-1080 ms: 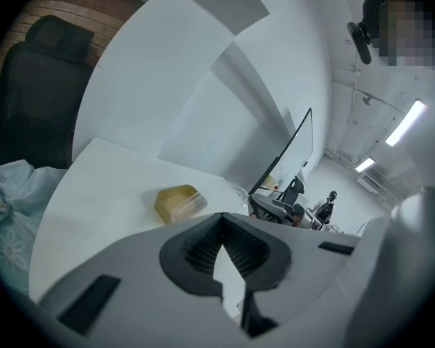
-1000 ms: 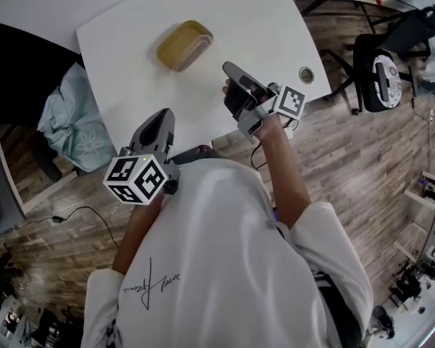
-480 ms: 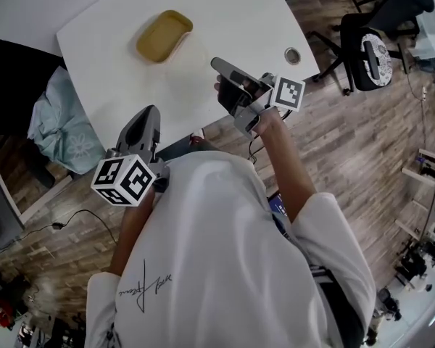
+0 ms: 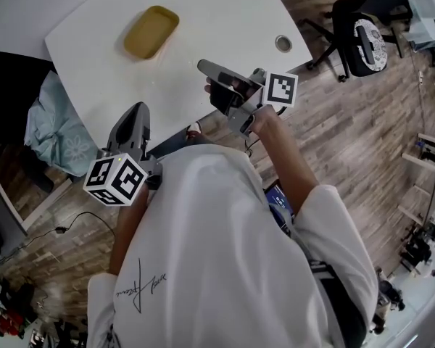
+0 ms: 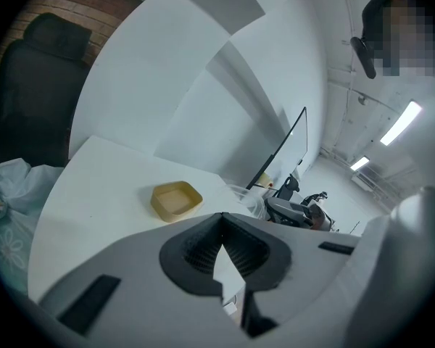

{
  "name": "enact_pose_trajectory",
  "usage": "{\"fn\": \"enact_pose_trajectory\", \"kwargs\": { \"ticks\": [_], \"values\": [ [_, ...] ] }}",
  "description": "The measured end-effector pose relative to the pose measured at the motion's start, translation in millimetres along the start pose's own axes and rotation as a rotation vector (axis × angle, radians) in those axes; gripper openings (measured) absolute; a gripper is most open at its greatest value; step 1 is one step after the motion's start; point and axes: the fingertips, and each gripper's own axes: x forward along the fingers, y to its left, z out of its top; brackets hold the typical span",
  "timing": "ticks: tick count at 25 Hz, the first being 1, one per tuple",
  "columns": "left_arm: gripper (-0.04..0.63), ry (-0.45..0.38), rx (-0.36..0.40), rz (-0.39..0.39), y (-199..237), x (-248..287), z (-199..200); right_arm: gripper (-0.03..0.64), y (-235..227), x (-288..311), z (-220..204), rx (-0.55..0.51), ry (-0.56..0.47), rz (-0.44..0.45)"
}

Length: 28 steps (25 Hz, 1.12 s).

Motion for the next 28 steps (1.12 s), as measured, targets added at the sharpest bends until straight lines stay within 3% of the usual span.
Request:
{"fn": "enact_pose_trajectory", "kwargs": {
  "ticks": [11,19,28],
  "values": [
    [0.008,-0.017,0.037,-0.002,-6,-4,2,0.012,15,-9,-14,-0.060,-0.033,-0.018],
    [0.008,-0.027,0.041,0.001,-9,-11,-1,0.012,22,-21,-33,-0.127,-0.050,-0.079],
    [0.008,-0.038,0.097,0.025,-10,-22,-5,0.012,25,-34,-44,-0.210,-0.101,-0.175]
  ]
}}
